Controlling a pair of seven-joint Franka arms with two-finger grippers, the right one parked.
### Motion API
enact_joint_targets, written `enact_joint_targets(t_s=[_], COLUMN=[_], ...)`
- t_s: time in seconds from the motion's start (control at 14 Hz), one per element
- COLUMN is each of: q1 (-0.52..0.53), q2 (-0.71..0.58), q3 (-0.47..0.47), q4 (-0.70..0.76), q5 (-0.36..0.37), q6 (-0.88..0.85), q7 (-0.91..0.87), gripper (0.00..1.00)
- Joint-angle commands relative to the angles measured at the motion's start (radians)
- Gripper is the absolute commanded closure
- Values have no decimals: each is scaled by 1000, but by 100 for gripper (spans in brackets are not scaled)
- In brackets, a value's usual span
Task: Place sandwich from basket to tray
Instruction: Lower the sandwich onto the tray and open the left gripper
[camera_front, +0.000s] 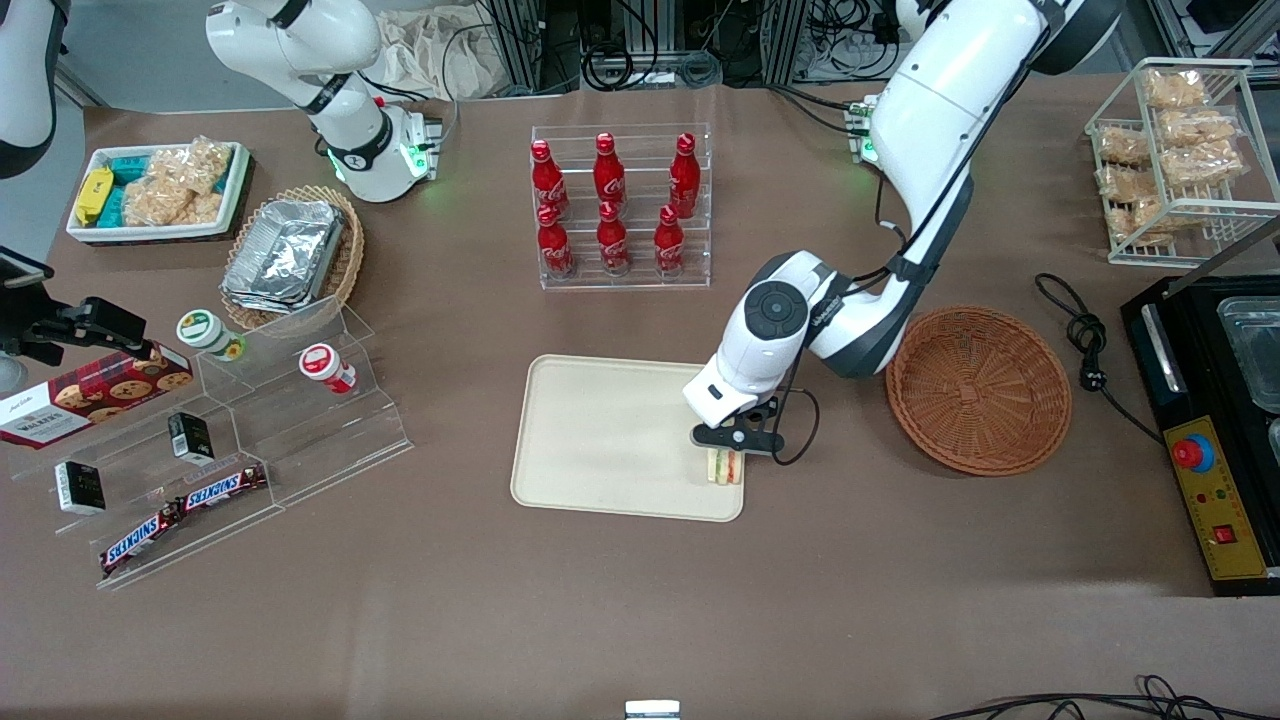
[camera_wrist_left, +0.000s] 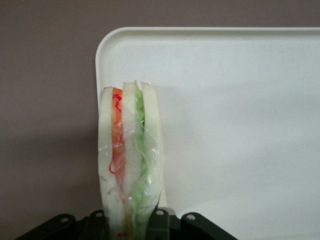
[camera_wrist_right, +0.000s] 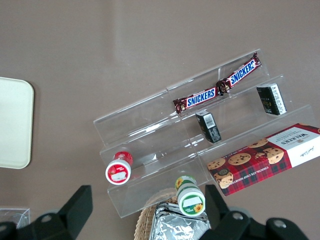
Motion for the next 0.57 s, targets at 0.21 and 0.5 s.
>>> enact_joint_targets(t_s=[0.21,0.5], q1=[0,109], q2=[-89,-219], q3=[15,13], q4=[31,56], q5=[11,8], q6=[-4,-124], q7=[-123,-136], gripper=[1,1])
